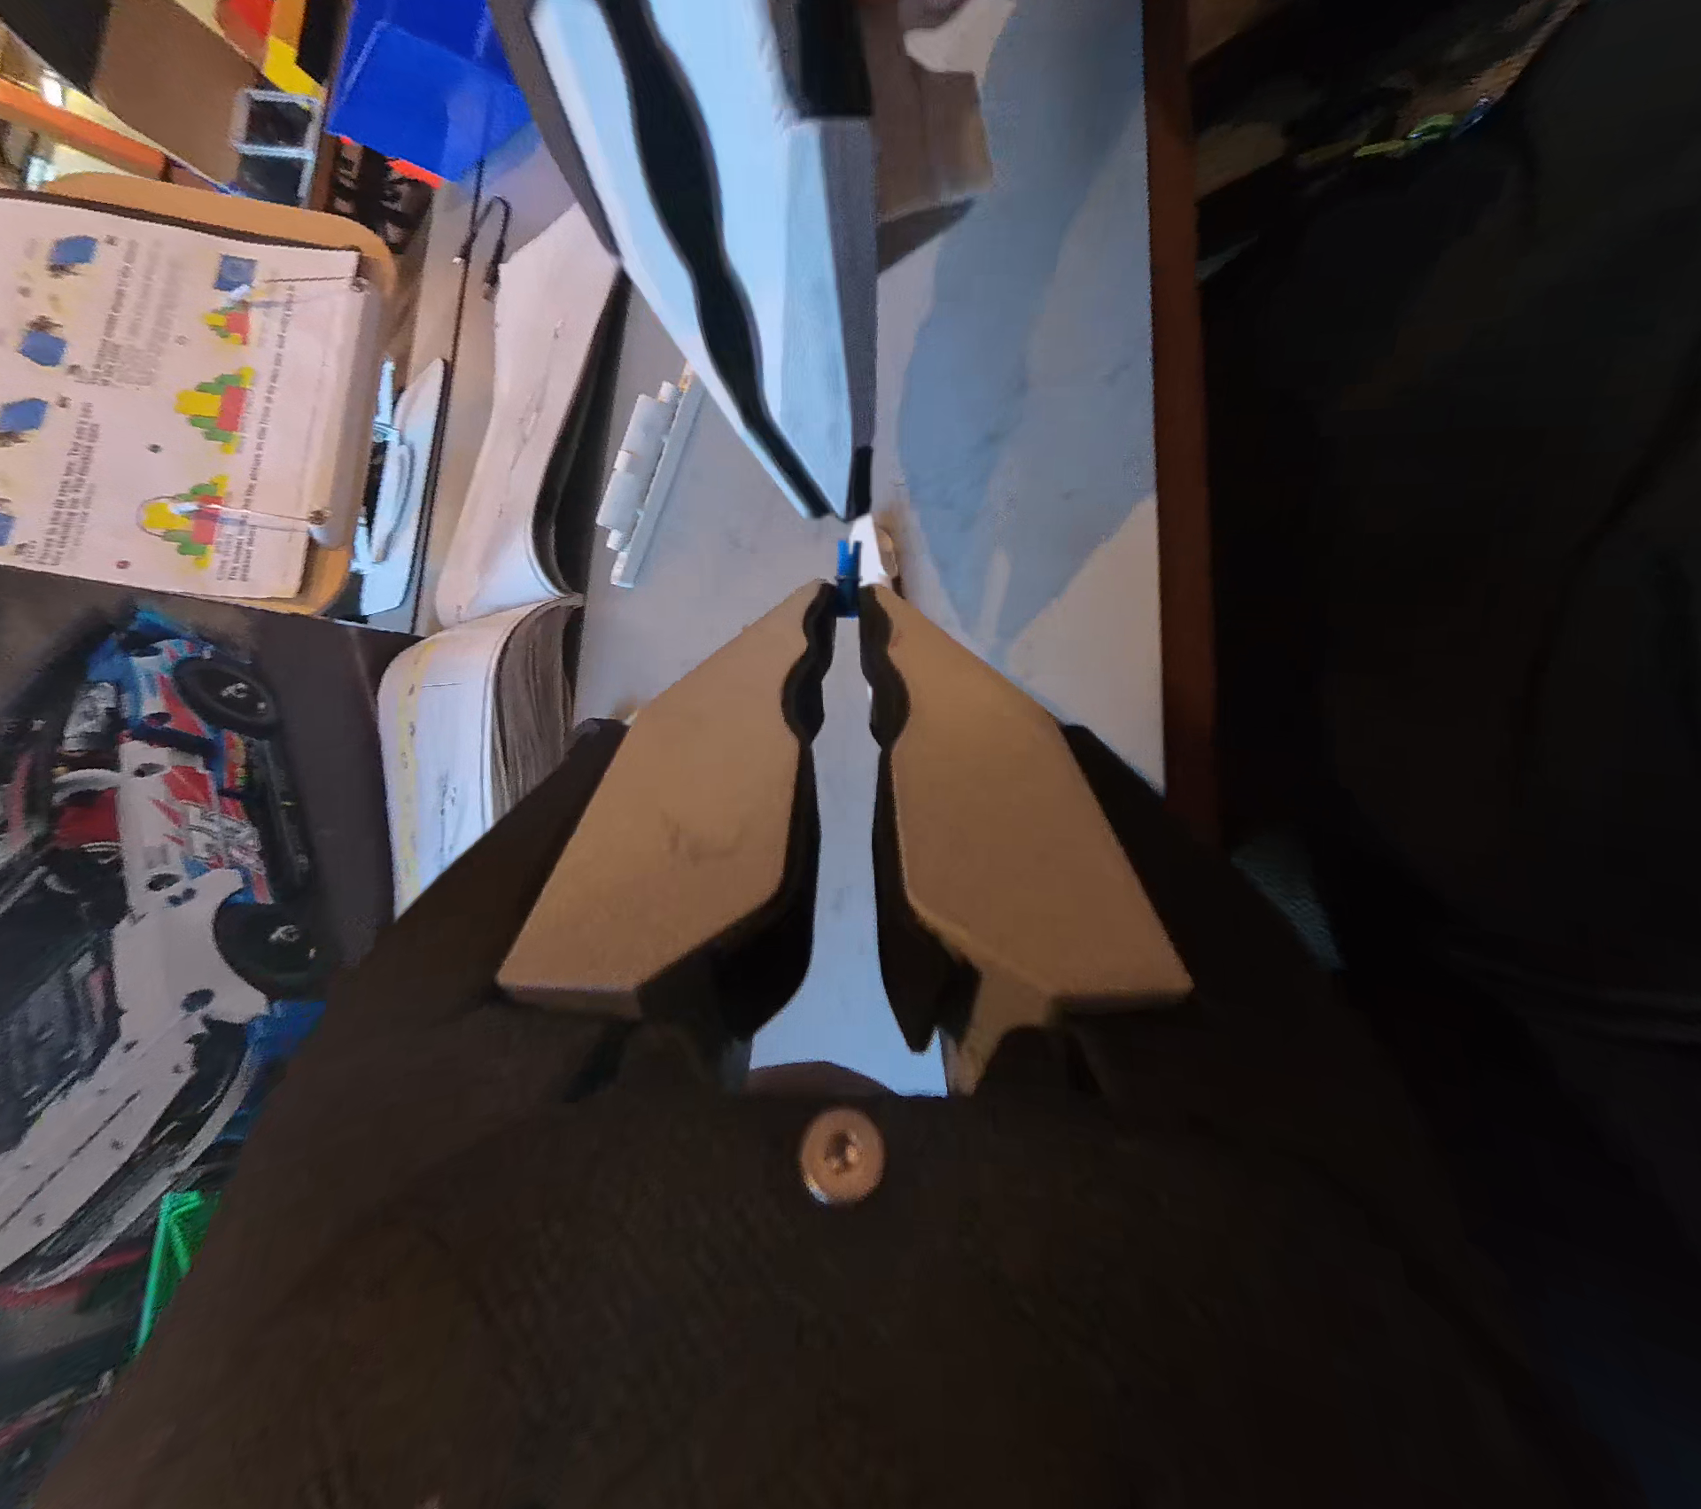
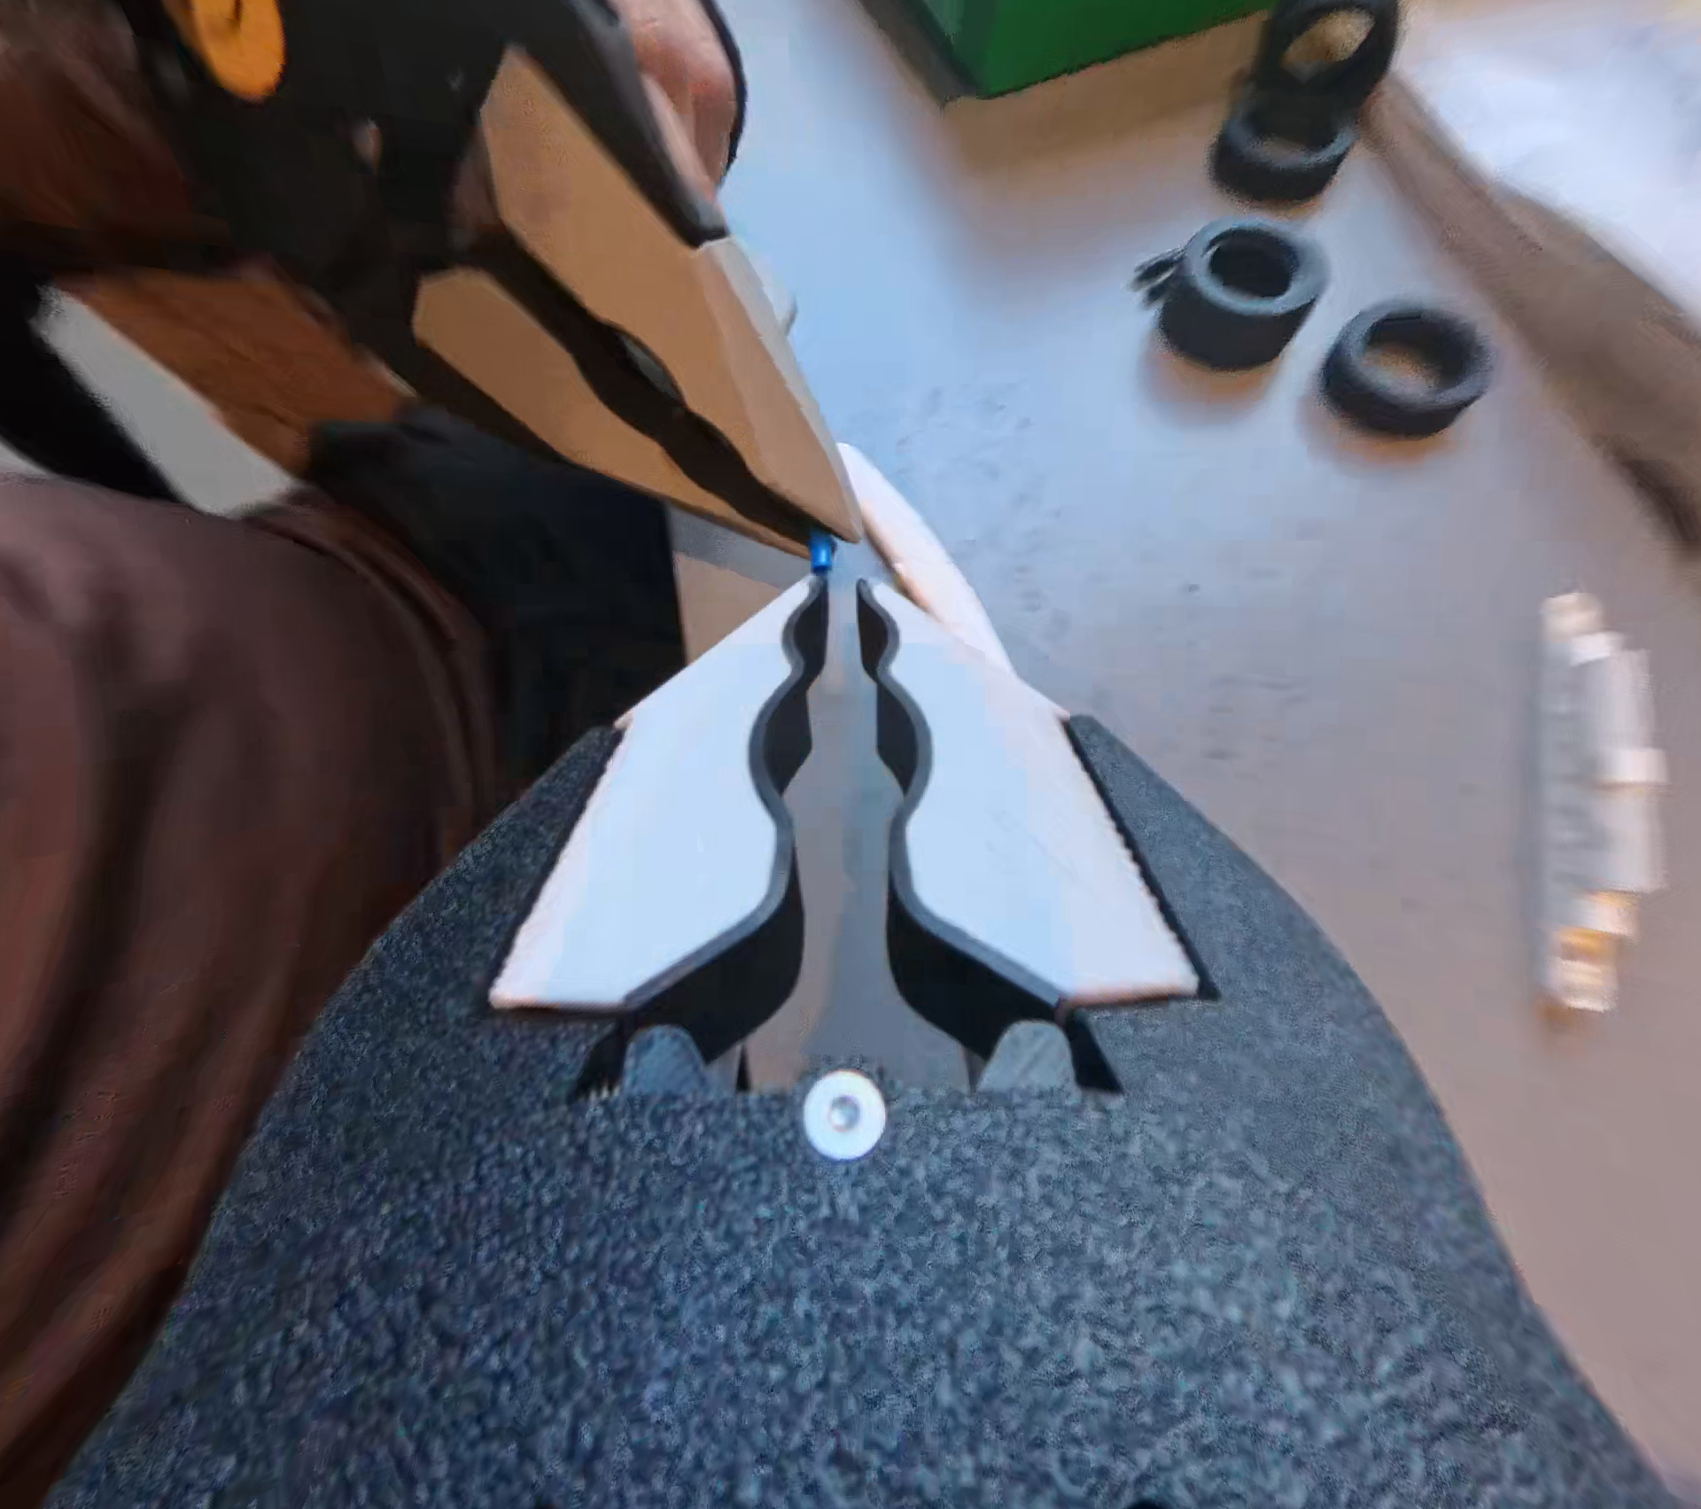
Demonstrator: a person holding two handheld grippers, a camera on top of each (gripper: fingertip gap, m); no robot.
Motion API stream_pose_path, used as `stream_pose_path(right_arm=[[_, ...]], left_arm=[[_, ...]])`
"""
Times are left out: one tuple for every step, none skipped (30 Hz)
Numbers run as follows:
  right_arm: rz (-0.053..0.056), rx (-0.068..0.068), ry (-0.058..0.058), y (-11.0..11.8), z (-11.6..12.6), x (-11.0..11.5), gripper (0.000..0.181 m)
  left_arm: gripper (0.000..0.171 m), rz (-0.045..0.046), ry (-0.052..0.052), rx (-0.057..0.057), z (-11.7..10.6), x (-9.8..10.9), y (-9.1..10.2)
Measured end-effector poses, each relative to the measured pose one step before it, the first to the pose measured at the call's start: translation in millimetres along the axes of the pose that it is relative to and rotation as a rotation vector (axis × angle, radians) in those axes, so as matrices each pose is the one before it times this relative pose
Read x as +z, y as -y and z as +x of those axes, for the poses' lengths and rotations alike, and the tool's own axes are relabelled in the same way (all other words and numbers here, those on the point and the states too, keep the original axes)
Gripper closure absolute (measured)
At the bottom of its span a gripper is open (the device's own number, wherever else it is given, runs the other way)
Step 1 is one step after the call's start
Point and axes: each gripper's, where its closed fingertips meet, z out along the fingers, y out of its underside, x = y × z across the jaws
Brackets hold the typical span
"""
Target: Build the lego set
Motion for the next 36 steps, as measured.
stream_pose_path(right_arm=[[-0.0071,-0.0909,-0.0625,0.34,0.89,-2.14,0.175],[-0.0052,-0.0754,-0.0498,0.75,-0.47,-1.36,0.175],[-0.0035,-0.0595,-0.046,1.17,0.04,-0.63,0.174],[-0.0026,-0.0489,-0.0311,1.29,-1.3,0.18,0.173],[-0.0073,-0.0374,-0.0155,0.67,-2.39,0.84,0.171],[-0.0119,-0.028,-0.0167,-0.14,-0.84,1.27,0.168],[-0.0157,-0.0248,-0.0165,-1.13,0.0,1.66,0.167],[-0.0157,-0.0225,-0.0108,-1.44,-0.06,1.88,0.167],[-0.0069,-0.0197,-0.0119,-0.6,0.45,1.83,0.167],[-0.0029,-0.0157,-0.0063,-0.04,-0.01,1.74,0.168],[-0.0058,-0.0085,0.004,-0.3,-1.15,1.86,0.168],[-0.006,-0.0033,0.0041,-0.32,-0.92,1.72,0.168],[-0.0058,-0.0049,0.0002,-0.37,-0.34,1.21,0.17],[-0.006,-0.0093,-0.0023,-0.44,-0.21,0.79,0.174],[-0.0025,-0.012,-0.0049,0.08,-0.26,0.13,0.176],[-0.0013,-0.0115,-0.0083,0.29,0.11,-0.16,0.176],[-0.0049,-0.0082,-0.007,-0.36,-0.01,0.25,0.176],[-0.0056,-0.0038,-0.0025,-0.59,-0.39,0.28,0.176],[-0.0027,-0.0003,-0.0018,-0.55,-0.17,0.3,0.176],[-0.0001,0.0025,-0.0031,-0.41,0.36,0.12,0.176],[0.0012,0.0077,-0.001,-0.34,0.21,-0.05,0.177],[0.0005,0.0209,0.0057,-0.29,-0.26,0.37,0.177],[-0.0078,0.0391,0.0098,-1.6,-0.21,1.13,0.177],[-0.0197,0.0482,0.0091,-4.09,0.49,1.96,0.177],[-0.0234,0.053,0.0166,-5.3,-0.2,2.69,0.177],[-0.0223,0.0597,0.0242,-5.42,-1.21,3.1,0.177],[-0.0167,0.0592,0.0237,-4.47,-0.96,3.02,0.177],[-0.0145,0.0531,0.0193,-3.85,-0.44,2.93,0.177],[-0.0138,0.0451,0.0153,-3.28,0.12,2.77,0.177],[-0.0097,0.0345,0.0107,-2.29,0.44,2.35,0.177],[-0.004,0.0239,0.0053,-1.15,0.77,1.71,0.177],[0.0032,0.0155,0.0016,0.37,1.2,0.94,0.177],[0.0036,0.0069,0.0004,0.74,1.34,0.68,0.177],[0.0022,0.0,-0.0006,0.78,1.44,0.79,0.177],[0.0025,-0.0048,-0.005,0.96,1.6,0.92,0.177],[0.002,-0.0064,-0.0032,0.97,1.17,0.97,0.177]], left_arm=[[0.17,0.00112,-0.0148,-0.0057,0.76,1.02,-1.44],[0.17,0.00292,-0.019,-0.0042,1.62,1.18,-0.96],[0.17,0.00686,-0.0201,-0.0015,2.1,1.12,-0.21],[0.17,0.00709,-0.0123,-0.001,1.1,0.95,0.01],[0.17,-0.00064,-0.004,-0.0031,-0.37,1.06,-0.95],[0.17,0.00061,-0.011,-0.0014,0.76,0.69,-0.71],[0.17,0.0045,-0.0073,0.0006,0.63,0.31,0.01],[0.17,0.00598,-0.0052,0.0004,0.44,0.08,0.36],[0.17,0.00481,-0.0067,-0.0004,0.8,0.0,0.5],[0.17,0.00638,-0.0047,-0.0003,0.57,-0.11,0.74],[0.17,0.00655,-0.0033,-0.0011,0.33,-0.18,0.74],[0.17,0.00331,-0.0011,-0.0038,-0.26,0.03,0.21],[0.17,0.0037,-0.0011,-0.0051,-0.38,-0.21,0.11],[0.17,0.00575,-0.0018,-0.0074,-0.56,-0.35,0.16],[0.17,0.00475,-0.0026,-0.0103,-0.6,-0.29,-0.04],[0.17,0.00531,-0.0055,-0.0107,-0.12,-0.13,0.24],[0.17,0.00169,-0.0075,-0.0122,0.36,-0.01,0.07],[0.17,-0.00198,-0.009,-0.0131,0.79,0.44,-0.26],[0.17,-0.0008,-0.0047,-0.0144,0.22,0.52,-0.3],[0.17,0.00253,-0.0032,-0.019,-0.24,0.5,-0.08],[0.17,0.00381,-0.0071,-0.0289,0.01,0.12,0.0],[0.17,-0.00203,-0.0151,-0.0345,0.53,-0.3,-0.86],[0.17,-0.02073,-0.0143,-0.0321,-0.39,-0.91,-3.77],[0.17,-0.03582,0.0006,-0.0233,-3.29,-1.22,-7.13],[0.169,-0.03444,0.0024,-0.0227,-4.12,-1.2,-8.38],[0.166,-0.03231,-0.0129,-0.0389,-2.82,-0.13,-8.55],[0.16,-0.03188,-0.0341,-0.0537,-0.17,1.03,-7.62],[0.157,-0.02347,-0.0415,-0.0549,1.36,1.73,-5.37],[0.154,-0.01688,-0.0355,-0.0479,1.65,1.98,-3.53],[0.151,-0.02011,-0.0215,-0.0364,1.0,1.94,-3.39],[0.151,-0.00527,-0.0053,-0.0336,-0.36,0.62,-0.57],[0.15,-0.00835,-0.0028,-0.0291,-0.19,-0.1,-0.61],[0.15,-0.00783,-0.005,-0.0229,1.13,-0.39,-0.66],[0.15,-0.0031,-0.0093,-0.0172,2.82,-0.5,-0.2],[0.15,0.0015,-0.0205,-0.0164,5.17,-0.24,0.08],[0.15,0.00336,-0.0227,-0.0152,5.81,-0.18,0.27]])
